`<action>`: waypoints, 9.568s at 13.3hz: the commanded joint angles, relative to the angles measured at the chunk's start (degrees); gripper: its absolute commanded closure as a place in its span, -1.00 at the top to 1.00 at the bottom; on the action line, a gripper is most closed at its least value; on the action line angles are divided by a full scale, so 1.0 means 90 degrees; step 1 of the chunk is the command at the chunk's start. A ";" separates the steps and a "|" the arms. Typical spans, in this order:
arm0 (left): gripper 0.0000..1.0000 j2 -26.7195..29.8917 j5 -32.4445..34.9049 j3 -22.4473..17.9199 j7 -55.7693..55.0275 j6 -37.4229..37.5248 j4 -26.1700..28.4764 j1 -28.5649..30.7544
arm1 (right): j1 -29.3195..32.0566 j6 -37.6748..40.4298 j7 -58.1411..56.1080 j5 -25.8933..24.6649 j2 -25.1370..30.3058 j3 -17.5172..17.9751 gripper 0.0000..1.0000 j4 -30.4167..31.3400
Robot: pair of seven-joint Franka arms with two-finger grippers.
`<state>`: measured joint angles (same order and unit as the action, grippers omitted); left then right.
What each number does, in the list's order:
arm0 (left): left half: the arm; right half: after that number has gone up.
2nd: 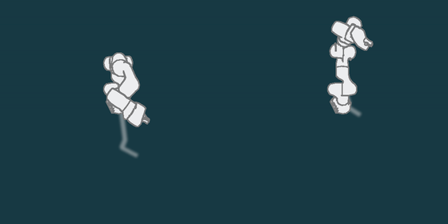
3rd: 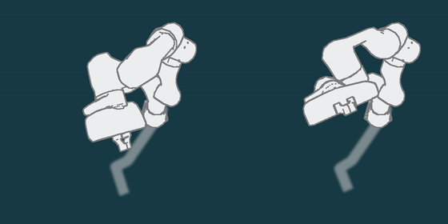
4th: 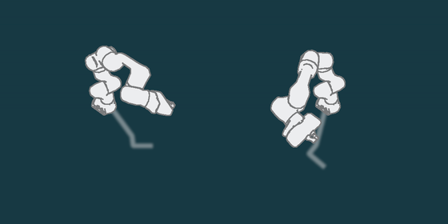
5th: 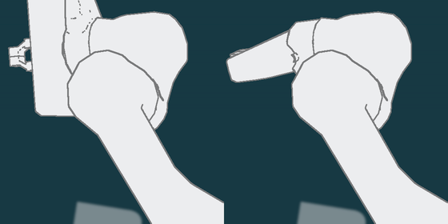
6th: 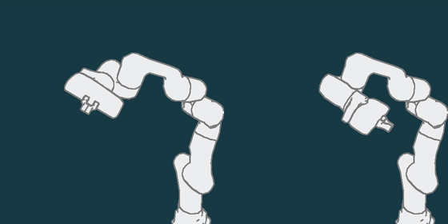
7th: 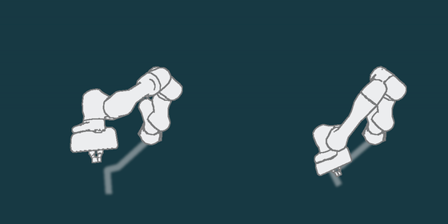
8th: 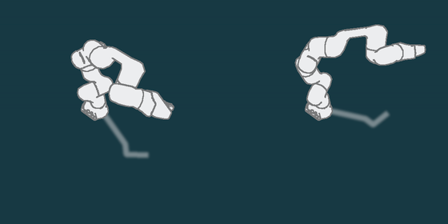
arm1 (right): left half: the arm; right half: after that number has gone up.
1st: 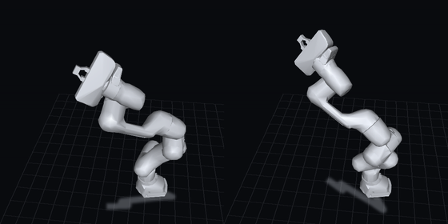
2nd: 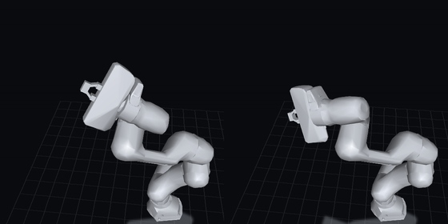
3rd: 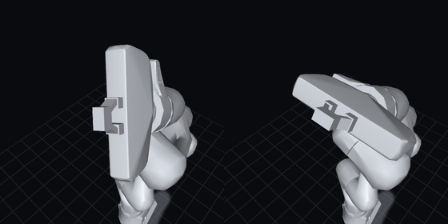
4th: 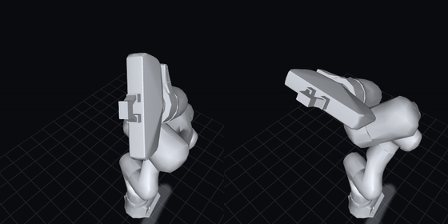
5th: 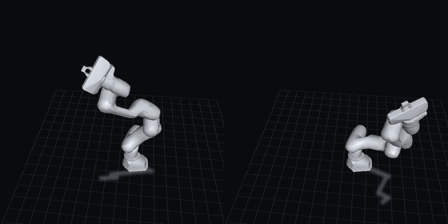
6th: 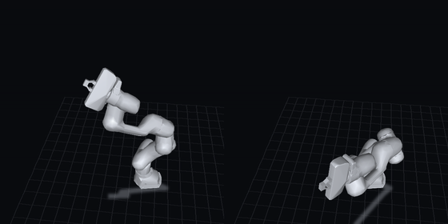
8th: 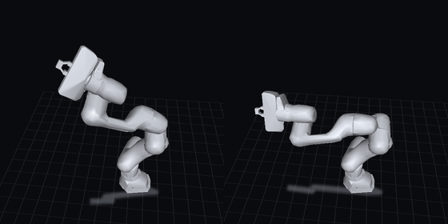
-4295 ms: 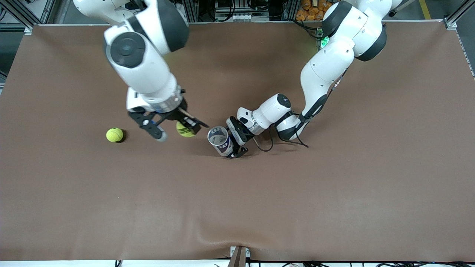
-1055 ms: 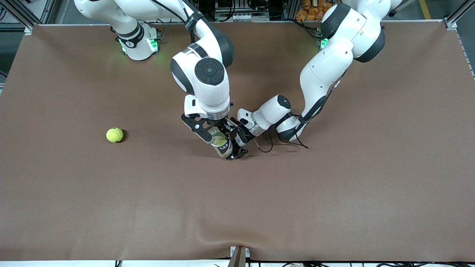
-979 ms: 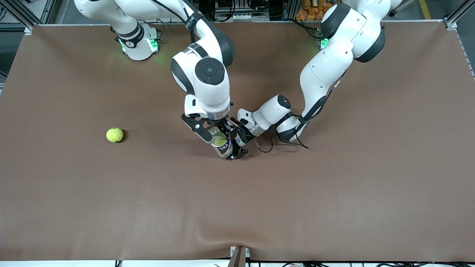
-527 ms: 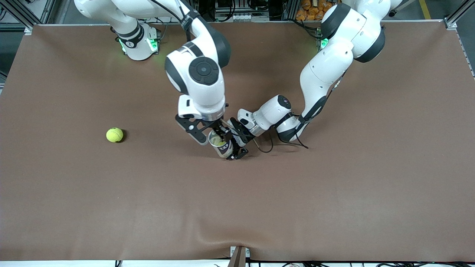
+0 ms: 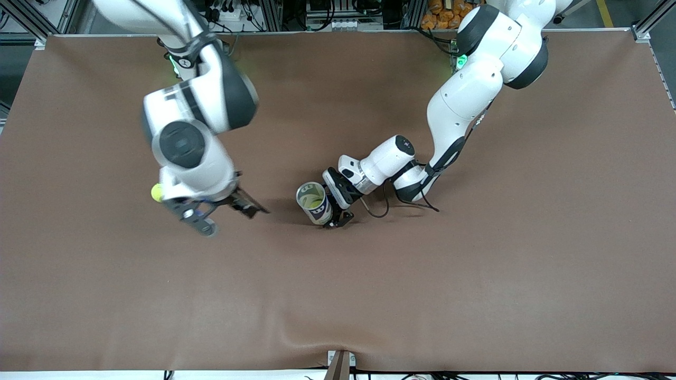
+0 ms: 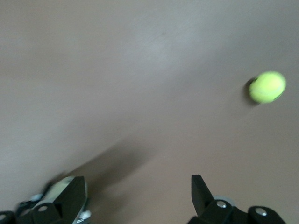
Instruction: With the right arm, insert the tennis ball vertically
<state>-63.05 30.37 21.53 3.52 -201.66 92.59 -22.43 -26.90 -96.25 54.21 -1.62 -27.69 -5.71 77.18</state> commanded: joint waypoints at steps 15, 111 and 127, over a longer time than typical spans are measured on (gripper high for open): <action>0.87 -0.0133 0.0307 -0.0019 0.0039 -0.0211 -0.0044 0.0089 | 0.2862 -0.3091 -0.6266 -0.0005 0.1427 0.0136 1.00 0.4762; 1.00 -0.0025 0.0493 -0.0019 -0.0167 -0.0201 0.0347 0.0391 | 0.2420 0.1328 -0.3041 0.0522 0.1124 0.0205 1.00 -0.0851; 1.00 0.1254 0.0697 0.0371 -0.0205 -0.0104 0.1851 0.1494 | 0.3174 0.1612 -0.5134 0.0552 0.1358 0.0234 1.00 -0.1271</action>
<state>-54.95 34.54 23.47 2.70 -203.42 105.79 -11.69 1.47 -82.22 8.70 3.05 -16.45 -3.80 65.05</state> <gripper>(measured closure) 0.000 0.000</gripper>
